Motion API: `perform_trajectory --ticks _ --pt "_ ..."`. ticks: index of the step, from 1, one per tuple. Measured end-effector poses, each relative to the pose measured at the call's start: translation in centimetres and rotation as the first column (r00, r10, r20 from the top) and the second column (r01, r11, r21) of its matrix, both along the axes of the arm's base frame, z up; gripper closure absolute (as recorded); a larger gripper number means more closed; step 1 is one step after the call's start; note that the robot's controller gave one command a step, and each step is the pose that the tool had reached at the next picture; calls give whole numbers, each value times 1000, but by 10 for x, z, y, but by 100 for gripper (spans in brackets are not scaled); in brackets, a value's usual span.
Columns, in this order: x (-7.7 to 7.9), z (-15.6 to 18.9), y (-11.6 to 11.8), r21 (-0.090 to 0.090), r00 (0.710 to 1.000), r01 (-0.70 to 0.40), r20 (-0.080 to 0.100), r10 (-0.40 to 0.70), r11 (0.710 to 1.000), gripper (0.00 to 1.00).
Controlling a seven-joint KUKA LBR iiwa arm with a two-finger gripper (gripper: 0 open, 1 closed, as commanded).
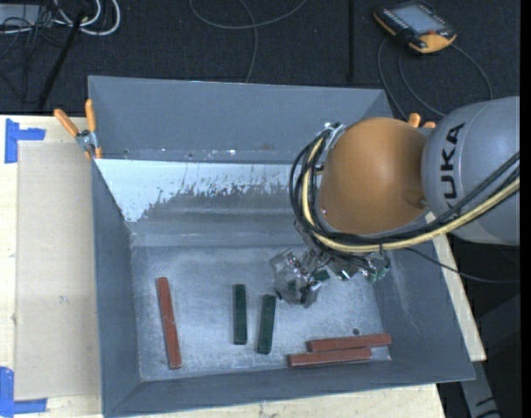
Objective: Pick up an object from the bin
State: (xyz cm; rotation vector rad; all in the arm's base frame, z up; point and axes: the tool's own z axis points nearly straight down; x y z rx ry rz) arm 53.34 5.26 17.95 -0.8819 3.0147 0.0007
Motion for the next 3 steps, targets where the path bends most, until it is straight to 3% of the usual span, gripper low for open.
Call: perform_trajectory --ticks 1,2,3 --pt "-46 -15 -5 1 974 -225 -4 225 974 0" --pt "-46 -15 -5 1 975 -224 -3 224 975 0" --pt "-43 -61 8 -2 968 -250 5 250 968 0"
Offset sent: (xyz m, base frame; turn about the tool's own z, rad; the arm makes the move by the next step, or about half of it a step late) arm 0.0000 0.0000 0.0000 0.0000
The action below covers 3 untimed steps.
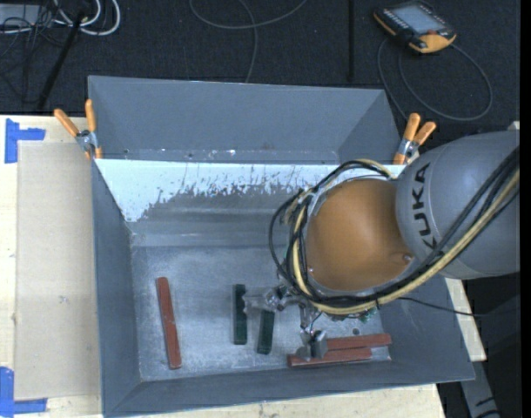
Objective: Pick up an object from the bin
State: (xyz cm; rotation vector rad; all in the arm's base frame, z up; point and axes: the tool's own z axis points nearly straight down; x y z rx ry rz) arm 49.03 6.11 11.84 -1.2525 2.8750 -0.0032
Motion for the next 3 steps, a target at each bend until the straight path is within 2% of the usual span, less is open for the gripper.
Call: perform_trajectory --ticks 1,2,3 --pt "-8 -32 22 0 999 -43 -14 43 999 0" --pt "27 -48 75 1 1000 29 -7 -29 1000 100" --pt "27 -48 74 1 1000 29 -7 -29 1000 100"
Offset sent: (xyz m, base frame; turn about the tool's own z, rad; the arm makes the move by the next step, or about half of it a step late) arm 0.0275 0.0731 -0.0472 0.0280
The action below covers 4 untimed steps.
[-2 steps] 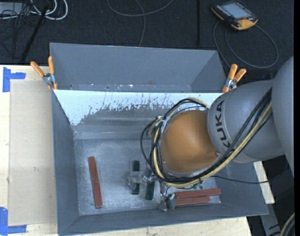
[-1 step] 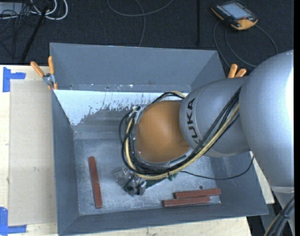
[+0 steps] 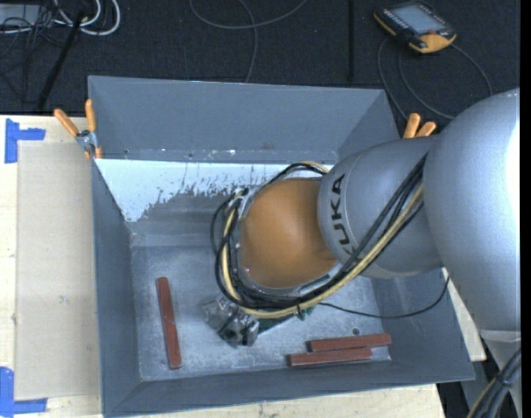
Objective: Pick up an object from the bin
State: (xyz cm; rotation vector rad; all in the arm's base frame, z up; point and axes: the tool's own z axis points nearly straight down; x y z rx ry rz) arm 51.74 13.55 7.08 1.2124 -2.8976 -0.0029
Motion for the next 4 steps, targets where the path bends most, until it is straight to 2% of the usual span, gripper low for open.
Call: perform_trajectory --ticks 1,2,3,4 --pt "-4 49 -21 0 998 -70 -6 70 998 100" --pt "4 96 -72 1 1000 -11 -1 11 1000 100" --pt "-5 114 -83 -5 1000 5 2 -5 1000 100" --pt "-7 117 -71 -3 1000 -16 -2 16 1000 100"
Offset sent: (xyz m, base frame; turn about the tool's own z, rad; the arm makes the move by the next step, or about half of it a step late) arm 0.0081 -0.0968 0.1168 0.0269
